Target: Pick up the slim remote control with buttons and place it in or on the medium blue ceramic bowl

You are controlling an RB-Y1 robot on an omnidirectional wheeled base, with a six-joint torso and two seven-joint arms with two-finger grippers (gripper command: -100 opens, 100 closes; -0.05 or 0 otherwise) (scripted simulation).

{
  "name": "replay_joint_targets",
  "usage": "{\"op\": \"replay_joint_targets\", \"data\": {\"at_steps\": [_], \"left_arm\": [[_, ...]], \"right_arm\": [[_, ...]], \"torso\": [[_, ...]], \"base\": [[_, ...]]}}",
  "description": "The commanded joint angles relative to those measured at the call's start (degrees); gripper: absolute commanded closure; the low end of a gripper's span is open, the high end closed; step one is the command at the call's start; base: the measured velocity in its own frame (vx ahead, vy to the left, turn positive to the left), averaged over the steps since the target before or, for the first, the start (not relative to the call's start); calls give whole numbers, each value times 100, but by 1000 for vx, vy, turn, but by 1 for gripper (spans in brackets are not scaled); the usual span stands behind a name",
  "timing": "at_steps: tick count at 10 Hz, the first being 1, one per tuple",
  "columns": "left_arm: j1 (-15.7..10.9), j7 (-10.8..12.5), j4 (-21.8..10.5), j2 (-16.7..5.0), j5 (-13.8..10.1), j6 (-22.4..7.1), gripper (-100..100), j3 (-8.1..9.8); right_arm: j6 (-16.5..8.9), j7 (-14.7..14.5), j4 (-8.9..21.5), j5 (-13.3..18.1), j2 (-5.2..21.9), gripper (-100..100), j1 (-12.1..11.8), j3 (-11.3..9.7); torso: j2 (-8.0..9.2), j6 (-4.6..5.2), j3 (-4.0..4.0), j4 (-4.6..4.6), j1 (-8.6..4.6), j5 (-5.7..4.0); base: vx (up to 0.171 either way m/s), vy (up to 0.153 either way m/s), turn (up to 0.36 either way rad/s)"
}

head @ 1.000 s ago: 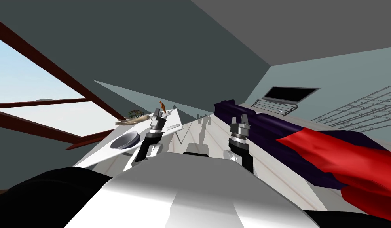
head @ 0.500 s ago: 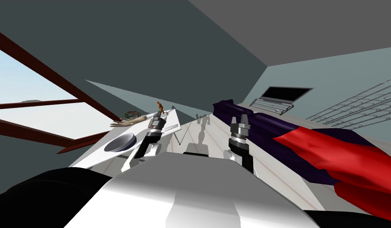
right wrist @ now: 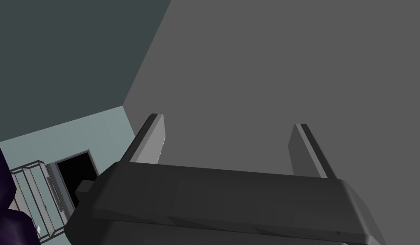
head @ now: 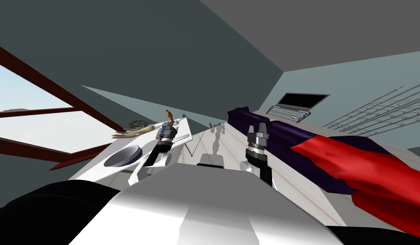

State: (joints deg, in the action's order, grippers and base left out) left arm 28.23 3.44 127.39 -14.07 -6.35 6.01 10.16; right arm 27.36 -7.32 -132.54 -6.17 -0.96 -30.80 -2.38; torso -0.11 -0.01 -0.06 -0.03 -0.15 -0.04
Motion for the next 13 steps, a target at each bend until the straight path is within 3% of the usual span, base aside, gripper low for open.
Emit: {"op": "replay_joint_targets", "data": {"at_steps": [1, 4, 6, 7, 9, 10, 12, 13], "left_arm": [[14, 0, 30, -7, -11, -244, -100, 16], [-56, -7, -170, -165, -183, -782, -100, 247], [-56, -7, -170, -165, -183, -1064, -100, 247], [-93, -11, -272, -240, -273, -1235, -100, 361], [-93, -11, -272, -240, -273, -1487, -100, 361], [-133, -15, -377, -312, -366, -1657, -100, 474], [-133, -15, -377, -312, -366, -1916, -100, 474], [-175, -19, -485, -382, -462, -2147, -100, 583]], "right_arm": [[0, 0, 0, 0, 0, 0, 0, 0], [0, 0, 0, 0, 0, 0, 0, 0], [0, 0, 0, 0, 0, 0, 0, 0], [0, 0, 0, 0, 0, 0, 0, 0], [0, 0, 0, 0, 0, 0, 0, 0], [0, 0, 0, 0, 0, 0, 0, 0], [0, 0, 0, 0, 0, 0, 0, 0], [0, 0, 0, 0, 0, 0, 0, 0]], "torso": [[0, 0, 0, 0, 0, 0], [3, 0, 2, 1, 4, 1], [-3, 0, -2, -1, 3, 0], [4, -1, 2, 1, 10, 2], [2, -1, 1, 0, 6, 2], [5, -1, 3, 1, 10, 2], [-1, -1, -1, 0, 8, 2], [4, -1, 2, 1, 11, 2]], "base": [[12, -19, 9], [29, -36, -56], [25, -24, -8], [23, -26, -65], [22, -19, -11], [34, -24, -52], [27, -17, -15], [36, -24, -42]]}}
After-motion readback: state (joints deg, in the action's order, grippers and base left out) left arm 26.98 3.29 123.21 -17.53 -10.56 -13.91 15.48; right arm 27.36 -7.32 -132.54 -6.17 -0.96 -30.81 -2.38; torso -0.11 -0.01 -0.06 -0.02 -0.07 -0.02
